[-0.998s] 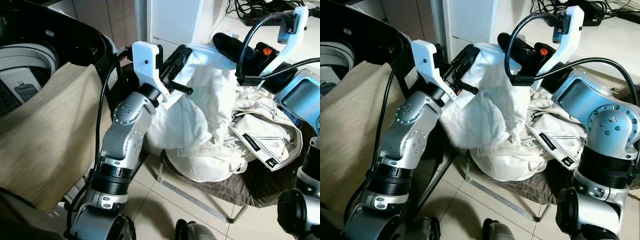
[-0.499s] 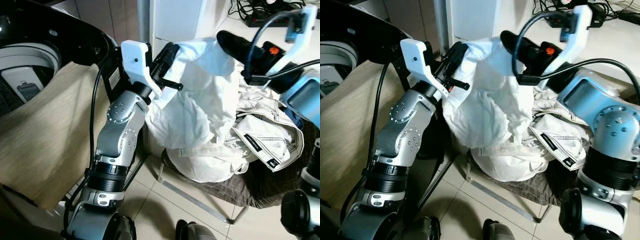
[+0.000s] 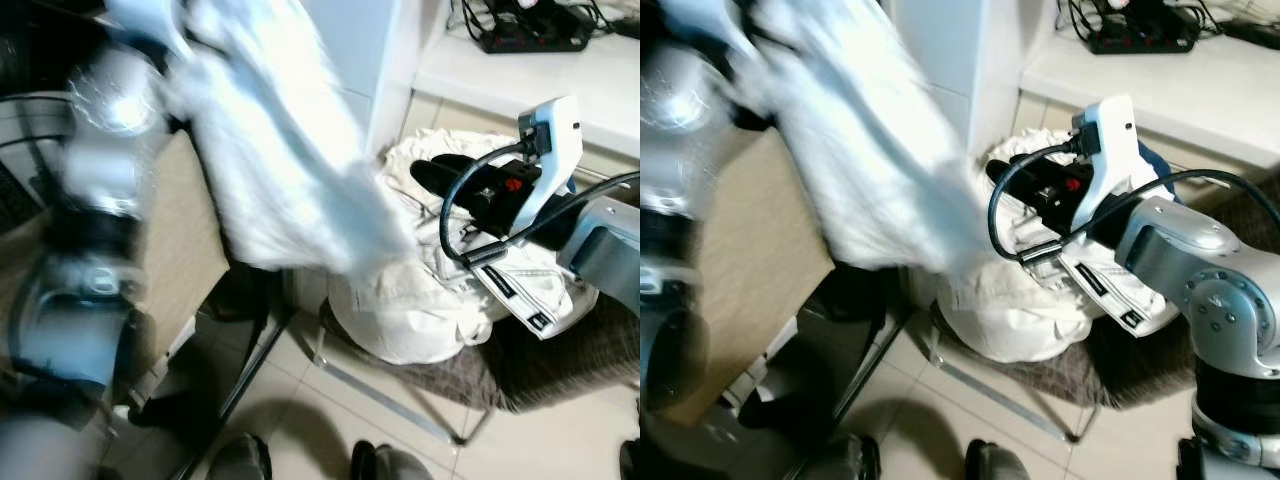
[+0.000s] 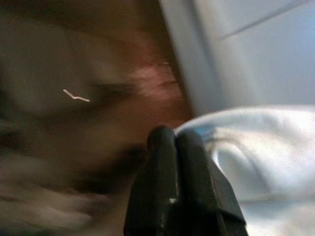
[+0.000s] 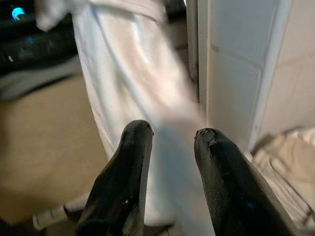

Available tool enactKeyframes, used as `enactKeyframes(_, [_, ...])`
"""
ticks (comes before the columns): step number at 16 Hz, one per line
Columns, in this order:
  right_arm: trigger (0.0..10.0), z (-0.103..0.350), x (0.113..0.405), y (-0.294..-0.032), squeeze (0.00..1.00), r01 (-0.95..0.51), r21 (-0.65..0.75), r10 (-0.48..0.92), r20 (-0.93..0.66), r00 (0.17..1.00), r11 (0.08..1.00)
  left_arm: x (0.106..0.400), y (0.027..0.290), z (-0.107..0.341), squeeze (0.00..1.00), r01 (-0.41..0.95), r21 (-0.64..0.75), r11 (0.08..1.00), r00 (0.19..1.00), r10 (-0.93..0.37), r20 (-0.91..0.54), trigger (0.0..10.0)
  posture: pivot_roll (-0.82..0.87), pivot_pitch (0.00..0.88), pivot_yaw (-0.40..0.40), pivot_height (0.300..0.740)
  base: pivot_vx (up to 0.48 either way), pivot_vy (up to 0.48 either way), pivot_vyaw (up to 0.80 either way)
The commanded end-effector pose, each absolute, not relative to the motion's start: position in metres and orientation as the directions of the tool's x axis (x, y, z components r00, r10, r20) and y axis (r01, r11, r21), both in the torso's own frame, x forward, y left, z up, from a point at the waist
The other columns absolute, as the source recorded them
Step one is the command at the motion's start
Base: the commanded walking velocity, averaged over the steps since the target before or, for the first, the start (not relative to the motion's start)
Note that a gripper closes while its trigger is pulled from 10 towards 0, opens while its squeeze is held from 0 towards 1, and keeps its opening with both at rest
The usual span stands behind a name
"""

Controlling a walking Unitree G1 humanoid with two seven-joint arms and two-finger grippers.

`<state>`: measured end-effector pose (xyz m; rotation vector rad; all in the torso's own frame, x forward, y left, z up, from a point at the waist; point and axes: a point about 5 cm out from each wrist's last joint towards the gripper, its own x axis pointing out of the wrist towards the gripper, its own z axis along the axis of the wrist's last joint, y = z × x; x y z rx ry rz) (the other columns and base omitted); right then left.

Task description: Clothes washing

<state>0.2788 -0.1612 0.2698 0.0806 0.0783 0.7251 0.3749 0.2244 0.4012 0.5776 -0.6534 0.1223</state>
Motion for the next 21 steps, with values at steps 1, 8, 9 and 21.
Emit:
enactKeyframes(1, [10.0, 0.272, 0.282, -0.167, 0.00, -0.622, 0.082, 0.625, -0.024, 0.780, 0.779, 0.326, 0.246, 0.487, 0.00, -0.623, 0.369, 0.690, 0.492, -0.021, 0.870, 0.0, -0.11, 0.071, -0.001, 0.740, 0.000, 0.000, 0.00])
enactKeyframes(8, [10.0, 0.264, 0.280, -0.157, 0.00, -0.624, 0.052, 0.626, -0.020, 0.780, 0.779, 0.367, 0.279, 0.440, 0.00, -0.568, 0.646, 0.511, 0.779, 0.080, 0.622, 0.0, -0.11, 0.071, 0.007, 0.740, 0.000, 0.000, 0.00])
enactKeyframes(9, [10.0, 0.261, 0.278, -0.153, 0.00, -0.643, 0.046, 0.644, -0.034, 0.764, 0.765, 0.382, 0.290, 0.403, 0.00, -0.425, 0.696, 0.579, 0.895, 0.153, 0.419, 1.5, -0.11, 0.073, 0.007, 0.740, 0.000, 0.000, 0.00])
enactKeyframes(21, [10.0, 0.238, 0.272, -0.137, 0.00, -0.686, 0.006, 0.680, -0.142, 0.719, 0.727, 0.386, 0.320, 0.289, 1.00, -0.078, 0.359, 0.930, 0.980, 0.138, -0.146, 10.0, -0.10, 0.067, -0.002, 0.740, 0.000, 0.000, 0.00])
